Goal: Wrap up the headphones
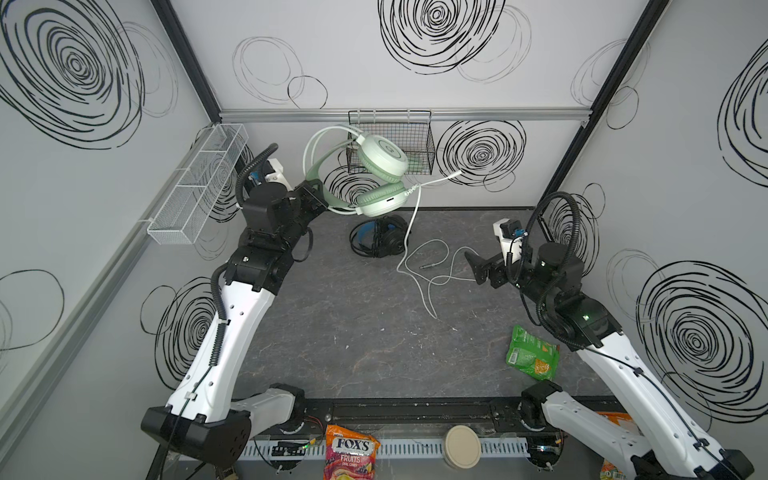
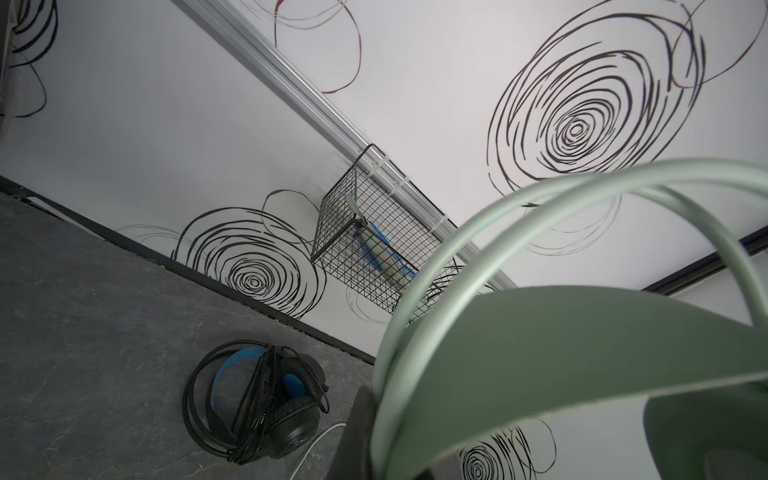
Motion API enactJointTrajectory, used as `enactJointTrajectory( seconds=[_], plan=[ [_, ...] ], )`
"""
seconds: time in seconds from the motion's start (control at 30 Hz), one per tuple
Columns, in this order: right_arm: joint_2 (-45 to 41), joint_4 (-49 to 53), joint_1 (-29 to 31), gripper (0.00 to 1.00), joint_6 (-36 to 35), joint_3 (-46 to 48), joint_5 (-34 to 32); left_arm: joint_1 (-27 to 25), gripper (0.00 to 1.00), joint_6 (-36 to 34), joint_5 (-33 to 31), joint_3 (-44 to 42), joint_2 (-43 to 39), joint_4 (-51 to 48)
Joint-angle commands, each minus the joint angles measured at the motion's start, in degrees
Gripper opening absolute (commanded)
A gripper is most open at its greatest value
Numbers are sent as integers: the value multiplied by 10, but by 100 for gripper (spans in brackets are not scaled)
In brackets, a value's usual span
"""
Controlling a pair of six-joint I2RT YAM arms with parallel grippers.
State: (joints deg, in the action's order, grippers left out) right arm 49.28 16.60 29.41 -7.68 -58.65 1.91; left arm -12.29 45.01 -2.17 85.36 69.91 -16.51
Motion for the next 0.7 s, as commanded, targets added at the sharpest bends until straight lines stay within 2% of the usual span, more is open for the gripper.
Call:
enactJointTrajectory(
  seconds=[0.0, 0.07, 0.17, 0.27, 0.37, 0.53, 0.6, 0.67],
  plan=[
    [3, 9, 58, 97, -19, -45, -2, -14, 0, 5, -33, 44, 1, 46],
    [19, -11, 88, 97, -14, -61, 15, -21, 0, 2, -37, 52, 6, 41],
    [55, -52, 113, 97, 4, -80, 83, -29, 0, 0, -35, 65, 18, 39],
    [88, -96, 146, 97, 10, -88, 91, -39, 0, -3, -41, 76, 24, 38],
    [112, -152, 144, 97, 29, -83, 113, -41, 0, 4, -36, 76, 27, 43],
    [153, -184, 155, 98, 46, -101, 163, -39, 0, 21, -24, 70, 32, 54],
    [157, -197, 157, 83, 49, -94, 181, -33, 0, 44, -9, 59, 35, 71],
    [158, -215, 157, 61, 55, -84, 197, -28, 0, 70, 17, 52, 42, 93]
  ],
)
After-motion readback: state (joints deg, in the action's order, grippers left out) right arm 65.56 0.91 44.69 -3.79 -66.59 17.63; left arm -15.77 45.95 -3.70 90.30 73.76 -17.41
